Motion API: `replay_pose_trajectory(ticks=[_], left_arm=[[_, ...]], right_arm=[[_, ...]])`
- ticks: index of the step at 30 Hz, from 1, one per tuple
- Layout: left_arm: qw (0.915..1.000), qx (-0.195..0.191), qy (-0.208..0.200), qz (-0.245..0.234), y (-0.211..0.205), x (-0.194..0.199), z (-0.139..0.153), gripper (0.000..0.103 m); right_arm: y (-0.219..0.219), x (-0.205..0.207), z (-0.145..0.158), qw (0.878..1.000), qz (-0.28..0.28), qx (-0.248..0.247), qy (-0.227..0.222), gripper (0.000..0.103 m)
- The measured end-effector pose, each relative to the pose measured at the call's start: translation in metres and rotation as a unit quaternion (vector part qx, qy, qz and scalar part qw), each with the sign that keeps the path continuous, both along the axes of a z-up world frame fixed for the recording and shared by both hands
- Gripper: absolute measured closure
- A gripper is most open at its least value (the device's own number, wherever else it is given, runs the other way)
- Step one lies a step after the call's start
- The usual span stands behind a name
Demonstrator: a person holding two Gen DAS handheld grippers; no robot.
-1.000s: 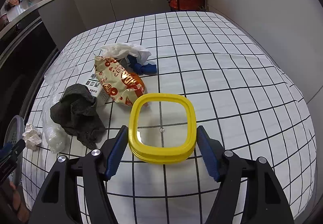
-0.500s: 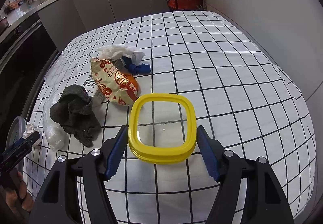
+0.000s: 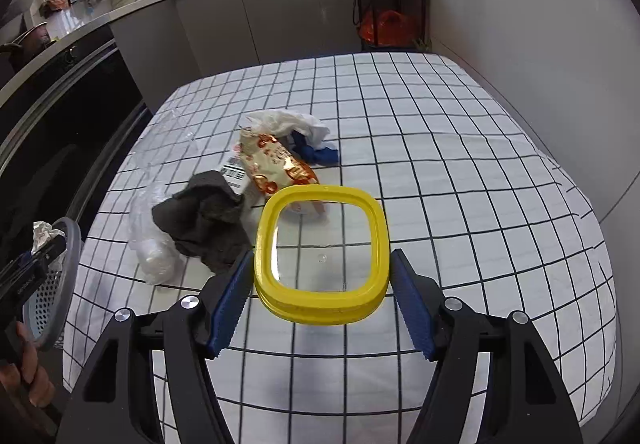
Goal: Collect trash
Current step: 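Carry paper and lid over the wastebasket and open both tools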
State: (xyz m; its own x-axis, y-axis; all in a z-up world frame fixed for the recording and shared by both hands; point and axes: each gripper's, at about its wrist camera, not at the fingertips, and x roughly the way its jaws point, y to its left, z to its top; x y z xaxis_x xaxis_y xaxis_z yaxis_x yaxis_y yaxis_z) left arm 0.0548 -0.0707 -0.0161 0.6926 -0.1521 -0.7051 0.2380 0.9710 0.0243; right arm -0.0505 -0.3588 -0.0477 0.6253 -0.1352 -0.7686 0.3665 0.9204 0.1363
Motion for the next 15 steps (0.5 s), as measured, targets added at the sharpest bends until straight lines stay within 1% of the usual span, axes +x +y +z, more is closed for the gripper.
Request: replay_pose_trajectory(ticks=[3,4,6,10,11,13,15], left_arm=[[0.9995,-0.008,-0.027,0.012,0.023,-0.014,0.029,0.061],[0.9992,-0.011,-0.033,0.02,0.037,-0.017,0.037,0.061],[0.9986,-0.004,-0.039,0.034,0.059,-0.023,0.044,0.061],[0.9956,0.026,-0.036,0.082,0.114,-0.017,0.037,0.061],[0.9944,0.027,-0.03,0.098,0.128,-0.013,0.034,0.061],[0.9922,0.015,-0.024,0.121,0.156,-0.005,0.028,0.061],[0.989,0.024,-0.028,0.143,0.178,-0.001,0.018,0.061]], right_arm=[[0.028,0.002,0.017,0.999,0.025,-0.007,-0.021,0.037],[0.039,0.005,0.022,0.999,0.038,-0.007,-0.026,0.037],[0.068,0.013,0.03,0.997,0.07,-0.006,-0.036,0.037],[0.138,0.039,0.04,0.989,0.144,-0.009,-0.046,0.037],[0.157,0.047,0.04,0.986,0.163,-0.011,-0.044,0.037],[0.193,0.061,0.038,0.98,0.196,-0.01,-0.041,0.037],[0.226,0.075,0.035,0.974,0.225,0.0,-0.038,0.037]])
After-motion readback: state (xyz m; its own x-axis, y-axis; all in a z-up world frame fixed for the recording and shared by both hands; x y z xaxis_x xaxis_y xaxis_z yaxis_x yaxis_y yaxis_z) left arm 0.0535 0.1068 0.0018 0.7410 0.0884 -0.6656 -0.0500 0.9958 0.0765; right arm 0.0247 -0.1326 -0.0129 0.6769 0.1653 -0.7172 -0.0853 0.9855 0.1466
